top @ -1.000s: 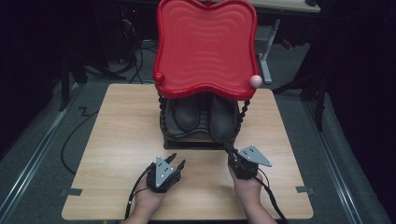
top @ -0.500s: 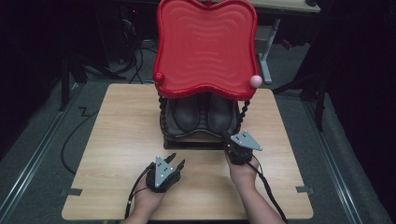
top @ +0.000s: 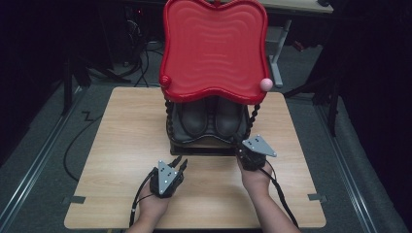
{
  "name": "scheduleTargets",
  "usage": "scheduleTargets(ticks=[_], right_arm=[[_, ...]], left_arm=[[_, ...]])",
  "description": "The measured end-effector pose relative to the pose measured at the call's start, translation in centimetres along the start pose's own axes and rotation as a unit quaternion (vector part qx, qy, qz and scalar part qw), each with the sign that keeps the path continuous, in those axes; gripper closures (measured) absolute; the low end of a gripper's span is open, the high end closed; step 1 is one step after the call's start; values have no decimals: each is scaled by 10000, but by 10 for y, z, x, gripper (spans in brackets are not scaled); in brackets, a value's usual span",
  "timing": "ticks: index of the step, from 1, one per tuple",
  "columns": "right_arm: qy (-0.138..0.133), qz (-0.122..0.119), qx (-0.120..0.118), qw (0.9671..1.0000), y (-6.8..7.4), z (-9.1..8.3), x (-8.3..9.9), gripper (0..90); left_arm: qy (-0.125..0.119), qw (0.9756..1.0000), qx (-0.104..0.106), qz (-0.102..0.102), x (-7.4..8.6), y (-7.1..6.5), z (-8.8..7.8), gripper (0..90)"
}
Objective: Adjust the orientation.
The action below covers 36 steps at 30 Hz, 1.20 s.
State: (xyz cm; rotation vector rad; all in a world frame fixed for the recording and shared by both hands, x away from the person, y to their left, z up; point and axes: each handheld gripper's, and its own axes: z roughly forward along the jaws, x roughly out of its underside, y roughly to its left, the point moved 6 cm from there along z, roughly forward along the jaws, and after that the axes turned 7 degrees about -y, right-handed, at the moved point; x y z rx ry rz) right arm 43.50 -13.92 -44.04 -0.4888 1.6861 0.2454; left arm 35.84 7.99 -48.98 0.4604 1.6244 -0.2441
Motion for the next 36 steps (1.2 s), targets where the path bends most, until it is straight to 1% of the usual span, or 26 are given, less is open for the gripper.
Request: scheduleTargets(ticks=[2, 4, 5, 6, 8, 10, 12, 15, 17, 20, 22, 23, 26, 27, 29, 32, 36], right_arm=[[0, -60, 7, 10000, -3, -4, -2, 900], [-27, -66, 15, 10000, -7, -6, -3, 900], [-31, -66, 22, 10000, -9, -7, -3, 900], [-33, -76, 36, 10000, -10, -7, -3, 900], [-77, -73, 18, 9999, -12, -8, -4, 900], [-107, -73, 34, 9999, -14, -8, -4, 899], [-127, -44, 44, 9999, -15, -6, -4, 899], [-110, -1, 30, 9999, -15, 0, -1, 899], [-99, -27, 42, 9999, -14, 4, 2, 900], [-51, 37, 43, 10000, -15, 9, 6, 899], [-13, 22, 76, 10000, -16, 12, 9, 899], [-5, 20, 97, 10000, -17, 14, 10, 900], [74, 67, 99, 9999, -20, 21, 13, 900], [62, 82, 98, 9999, -20, 22, 14, 900], [41, 145, 82, 9999, -18, 22, 14, 900], [41, 166, 38, 9998, -14, 23, 13, 900], [40, 140, 10, 9999, -10, 24, 13, 900]], left_arm=[[-40, 9999, -113, 11, -4, 2, 2, 814], [-61, 9997, -208, 58, -8, 4, 6, 865], [-64, 9997, -215, 63, -9, 5, 7, 883], [-82, 9995, -278, 86, -12, 6, 10, 893], [-103, 9991, -405, 65, -16, 9, 15, 897], [-147, 9985, -522, -13, -22, 13, 24, 898], [-220, 9978, -631, -22, -28, 16, 32, 898], [-218, 9962, -839, 17, -30, 20, 45, 898], [-248, 9956, -902, -13, -32, 22, 52, 898], [-272, 9950, -965, -40, -34, 24, 60, 897], [-254, 9944, -1026, -56, -35, 26, 65, 897], [-247, 9942, -1037, -113, -36, 26, 67, 897], [-228, 9943, -1033, -122, -36, 26, 71, 897], [-205, 9944, -1028, -112, -36, 24, 73, 897], [-218, 9947, -999, -119, -36, 23, 74, 897], [-227, 9951, -960, -106, -37, 21, 76, 897], [-229, 9950, -963, -117, -37, 21, 76, 897]])
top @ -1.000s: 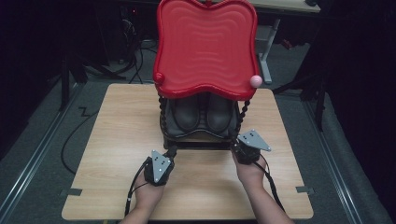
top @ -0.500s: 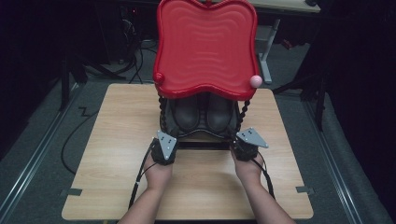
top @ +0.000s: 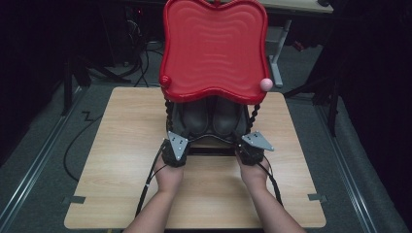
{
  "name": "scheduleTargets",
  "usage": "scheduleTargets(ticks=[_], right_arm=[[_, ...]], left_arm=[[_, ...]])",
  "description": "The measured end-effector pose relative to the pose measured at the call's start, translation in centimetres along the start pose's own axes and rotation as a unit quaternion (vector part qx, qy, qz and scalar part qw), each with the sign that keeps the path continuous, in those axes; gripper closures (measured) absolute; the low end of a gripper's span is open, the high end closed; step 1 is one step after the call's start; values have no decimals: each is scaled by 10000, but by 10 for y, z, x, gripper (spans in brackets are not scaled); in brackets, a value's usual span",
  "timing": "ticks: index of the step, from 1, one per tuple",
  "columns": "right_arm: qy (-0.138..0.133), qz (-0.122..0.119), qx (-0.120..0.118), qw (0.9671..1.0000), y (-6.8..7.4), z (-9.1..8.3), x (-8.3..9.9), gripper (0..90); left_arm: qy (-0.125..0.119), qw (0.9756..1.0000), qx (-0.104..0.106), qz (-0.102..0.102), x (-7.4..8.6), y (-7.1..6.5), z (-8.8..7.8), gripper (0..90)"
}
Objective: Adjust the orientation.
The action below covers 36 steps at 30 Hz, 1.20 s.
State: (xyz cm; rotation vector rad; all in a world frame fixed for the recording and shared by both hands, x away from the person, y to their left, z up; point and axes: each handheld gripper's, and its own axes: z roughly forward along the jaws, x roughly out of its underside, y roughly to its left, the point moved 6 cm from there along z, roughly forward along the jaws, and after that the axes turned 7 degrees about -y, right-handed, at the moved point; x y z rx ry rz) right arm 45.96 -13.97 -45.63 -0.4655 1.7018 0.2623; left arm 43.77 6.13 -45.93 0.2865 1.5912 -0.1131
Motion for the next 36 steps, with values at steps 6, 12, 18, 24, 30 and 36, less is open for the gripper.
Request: scheduleTargets(ticks=[6, 12, 18, 24, 30, 36], right_arm=[[42, -44, -22, 10000, 4, 1, 0, 899], [-127, -55, -36, 9999, 2, -11, -8, 889], [-213, -78, -93, 9997, -2, -33, -7, 888], [-137, 1, -99, 9999, -13, -64, 9, 824], [214, 233, -239, 9992, -32, -95, 36, 541], [492, 418, -128, 9978, -57, -108, 63, 219]], left_arm=[[-11, 10000, 31, 4, -1, 0, -1, 885], [-131, 9999, 74, 74, -6, 2, -16, 828], [-73, 9997, 221, 91, 0, 7, -41, 780], [299, 9983, 504, -14, 20, 18, -74, 687], [614, 9962, 620, -12, 43, 44, -112, 576], [954, 9928, 570, -454, 62, 78, -116, 421]])
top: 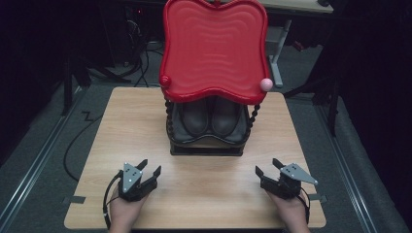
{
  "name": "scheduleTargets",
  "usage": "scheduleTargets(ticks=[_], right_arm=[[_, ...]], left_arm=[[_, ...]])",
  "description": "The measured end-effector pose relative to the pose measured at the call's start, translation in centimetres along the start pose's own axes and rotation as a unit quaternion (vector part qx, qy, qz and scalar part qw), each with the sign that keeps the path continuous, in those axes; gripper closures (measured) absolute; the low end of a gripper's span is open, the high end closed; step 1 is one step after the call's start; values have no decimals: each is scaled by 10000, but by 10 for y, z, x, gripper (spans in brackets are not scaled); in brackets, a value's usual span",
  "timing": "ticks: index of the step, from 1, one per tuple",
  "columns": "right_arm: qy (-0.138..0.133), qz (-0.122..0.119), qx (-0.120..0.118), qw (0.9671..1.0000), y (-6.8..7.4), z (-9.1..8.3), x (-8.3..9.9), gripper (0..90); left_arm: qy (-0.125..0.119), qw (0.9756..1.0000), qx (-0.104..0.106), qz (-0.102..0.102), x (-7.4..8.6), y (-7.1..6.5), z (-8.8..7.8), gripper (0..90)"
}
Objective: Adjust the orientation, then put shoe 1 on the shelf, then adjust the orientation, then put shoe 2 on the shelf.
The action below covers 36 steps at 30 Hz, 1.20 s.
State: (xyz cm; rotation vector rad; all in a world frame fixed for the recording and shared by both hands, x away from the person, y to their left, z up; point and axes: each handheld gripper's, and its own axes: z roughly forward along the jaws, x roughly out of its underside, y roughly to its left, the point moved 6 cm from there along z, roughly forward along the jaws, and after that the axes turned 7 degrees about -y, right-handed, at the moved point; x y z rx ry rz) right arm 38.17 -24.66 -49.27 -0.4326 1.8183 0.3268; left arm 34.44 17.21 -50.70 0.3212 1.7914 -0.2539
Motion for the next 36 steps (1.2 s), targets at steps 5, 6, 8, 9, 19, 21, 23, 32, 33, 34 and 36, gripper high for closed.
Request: scheduleTargets(ticks=[5, 6, 8, 9, 19, 21, 23, 32, 33, 34, 36], right_arm=[[116, 162, 621, 9979, -22, -5, 13, 198], [101, 190, 641, 9977, -24, -7, 14, 196], [154, 123, 666, 9976, -27, -9, 18, 188], [177, 107, 662, 9976, -27, -10, 19, 186], [266, -67, 592, 9979, -30, -10, 22, 172], [288, -73, 593, 9978, -30, -9, 23, 173], [320, -126, 597, 9976, -29, -8, 24, 174], [436, -164, 686, 9966, -35, -9, 27, 182], [421, -141, 711, 9965, -36, -9, 27, 182], [413, -123, 730, 9964, -36, -9, 26, 182], [416, -100, 745, 9963, -36, -9, 27, 182]], left_arm=[[-79, 9997, -152, -147, -2, 13, -1, 365], [-95, 9997, -166, -155, -3, 13, -1, 365], [-116, 9997, -163, -112, -4, 11, -2, 357], [-108, 9998, -148, -97, -4, 10, -2, 356], [116, 9998, -166, 78, 9, 16, -21, 333], [66, 9998, -200, 57, 7, 19, -22, 331], [48, 9997, -229, 65, 6, 22, -23, 328], [45, 9999, -158, -9, 8, 27, -16, 325], [77, 9999, -153, 13, 10, 27, -15, 322], [95, 9998, -145, 13, 11, 28, -15, 320], [38, 9999, -148, -42, 9, 29, -17, 320]])
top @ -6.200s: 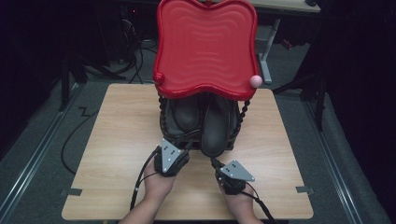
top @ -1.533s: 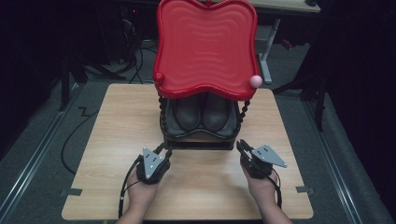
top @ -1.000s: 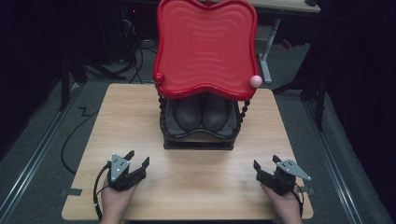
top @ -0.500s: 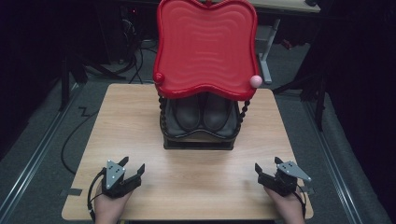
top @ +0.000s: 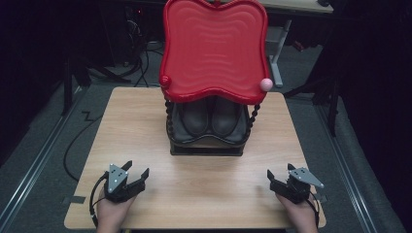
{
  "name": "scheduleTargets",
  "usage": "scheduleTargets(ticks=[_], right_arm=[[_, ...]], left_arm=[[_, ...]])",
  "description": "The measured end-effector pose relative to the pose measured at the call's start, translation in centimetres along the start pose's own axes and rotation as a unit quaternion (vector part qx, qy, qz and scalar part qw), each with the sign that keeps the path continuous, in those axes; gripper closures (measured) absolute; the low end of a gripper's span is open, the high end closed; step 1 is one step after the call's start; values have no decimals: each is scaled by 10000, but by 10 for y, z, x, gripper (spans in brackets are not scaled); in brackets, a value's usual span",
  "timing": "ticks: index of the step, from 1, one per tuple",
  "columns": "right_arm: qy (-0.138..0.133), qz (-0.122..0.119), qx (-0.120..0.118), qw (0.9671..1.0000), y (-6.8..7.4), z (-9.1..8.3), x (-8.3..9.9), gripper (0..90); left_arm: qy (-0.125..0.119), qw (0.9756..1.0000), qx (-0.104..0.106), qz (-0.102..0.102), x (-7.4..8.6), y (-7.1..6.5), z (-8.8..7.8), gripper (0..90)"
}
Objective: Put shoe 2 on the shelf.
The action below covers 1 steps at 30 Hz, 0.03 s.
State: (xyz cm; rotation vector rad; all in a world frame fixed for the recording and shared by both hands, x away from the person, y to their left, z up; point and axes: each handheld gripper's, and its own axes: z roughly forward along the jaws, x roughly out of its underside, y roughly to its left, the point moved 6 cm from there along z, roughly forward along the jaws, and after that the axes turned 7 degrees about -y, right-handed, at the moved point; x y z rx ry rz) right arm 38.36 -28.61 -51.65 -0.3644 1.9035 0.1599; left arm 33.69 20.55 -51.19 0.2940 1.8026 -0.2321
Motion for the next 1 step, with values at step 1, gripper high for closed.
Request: scheduleTargets(ticks=[1], right_arm=[[10, -32, -12, 10000, 0, 0, 1, 182]], left_arm=[[-15, 10000, 5, -12, -1, 0, 0, 320]])
